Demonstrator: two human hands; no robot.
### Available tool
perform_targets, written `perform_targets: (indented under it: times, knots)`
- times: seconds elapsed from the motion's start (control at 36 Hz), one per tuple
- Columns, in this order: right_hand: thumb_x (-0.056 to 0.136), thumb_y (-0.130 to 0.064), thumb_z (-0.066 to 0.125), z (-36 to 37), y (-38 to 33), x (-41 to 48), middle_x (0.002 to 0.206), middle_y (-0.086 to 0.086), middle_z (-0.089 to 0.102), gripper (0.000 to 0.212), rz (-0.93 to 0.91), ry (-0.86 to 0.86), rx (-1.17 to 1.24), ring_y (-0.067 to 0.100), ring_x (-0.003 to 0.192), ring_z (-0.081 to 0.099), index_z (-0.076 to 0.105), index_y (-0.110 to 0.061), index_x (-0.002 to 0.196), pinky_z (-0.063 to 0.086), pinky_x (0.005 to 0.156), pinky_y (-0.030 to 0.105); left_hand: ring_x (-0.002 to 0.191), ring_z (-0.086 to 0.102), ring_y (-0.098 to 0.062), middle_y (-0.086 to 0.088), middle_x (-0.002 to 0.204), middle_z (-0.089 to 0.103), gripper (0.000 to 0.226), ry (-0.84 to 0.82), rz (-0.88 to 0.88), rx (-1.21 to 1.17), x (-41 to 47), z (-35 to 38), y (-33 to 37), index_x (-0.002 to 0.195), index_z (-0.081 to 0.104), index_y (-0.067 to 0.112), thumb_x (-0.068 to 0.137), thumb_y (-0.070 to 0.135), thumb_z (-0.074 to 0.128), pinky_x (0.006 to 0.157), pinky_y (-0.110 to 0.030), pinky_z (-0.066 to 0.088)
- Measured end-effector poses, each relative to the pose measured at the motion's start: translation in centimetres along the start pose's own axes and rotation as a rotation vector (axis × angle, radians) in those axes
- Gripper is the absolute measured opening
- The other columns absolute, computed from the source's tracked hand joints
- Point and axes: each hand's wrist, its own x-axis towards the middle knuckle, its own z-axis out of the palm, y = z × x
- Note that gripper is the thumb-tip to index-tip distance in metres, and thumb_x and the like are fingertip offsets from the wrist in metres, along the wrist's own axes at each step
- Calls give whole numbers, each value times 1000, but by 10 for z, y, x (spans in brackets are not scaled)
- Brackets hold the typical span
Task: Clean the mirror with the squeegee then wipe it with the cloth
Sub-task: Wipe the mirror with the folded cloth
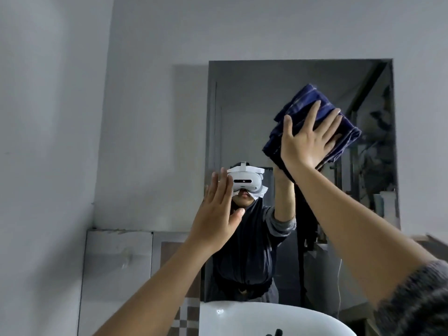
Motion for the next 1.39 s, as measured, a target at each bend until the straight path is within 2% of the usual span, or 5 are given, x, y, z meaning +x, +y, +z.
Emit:
perform_targets:
  times: [0.47, 0.67, 1.0, 1.25, 1.39]
  knots:
    - [90, -63, 29, 11, 5, -18, 158, 8, 9, 66, -1218, -328, -382, 25, 145, 8, 13, -33, 147, 7, 116, 42, 143, -10, -19, -7, 156, -8, 75, 17, -98, -7, -52, 32, 11, 147, -3, 11, 94, 39, 42, 116, -37, 3]
    - [87, -68, 23, -32, 64, 27, 159, 4, 0, 70, -945, -292, -401, 21, 145, 0, 4, -37, 147, 5, 118, 44, 143, -6, -23, -11, 156, -2, 73, 33, -104, -4, -52, 36, 11, 146, 3, 6, 92, 36, 41, 117, -42, 8]
    - [89, -63, 31, -35, 118, -32, 158, 4, -4, 69, 56, 33, -8, 19, 145, -7, 8, -34, 147, 3, 116, 44, 143, -12, -21, -7, 156, -7, 76, 48, -115, -5, -51, 33, 16, 147, -1, 9, 92, 37, 44, 116, -30, -7]
    - [91, -61, 31, 4, 60, -95, 158, 8, -5, 68, 77, 5, 29, 23, 145, -7, 7, -32, 147, 7, 113, 48, 143, -12, -23, -10, 156, -9, 73, 14, -99, -8, -66, 41, 14, 146, -2, 7, 95, 42, 36, 117, -34, -6]
    - [91, -58, 30, 19, 18, -103, 158, 10, -6, 67, -227, -126, -26, 25, 145, -7, 5, -31, 148, 12, 113, 50, 143, -3, -27, -17, 155, 3, 73, 25, -99, -46, -80, 46, 14, 146, 7, 3, 93, 32, 49, 117, -44, 10]
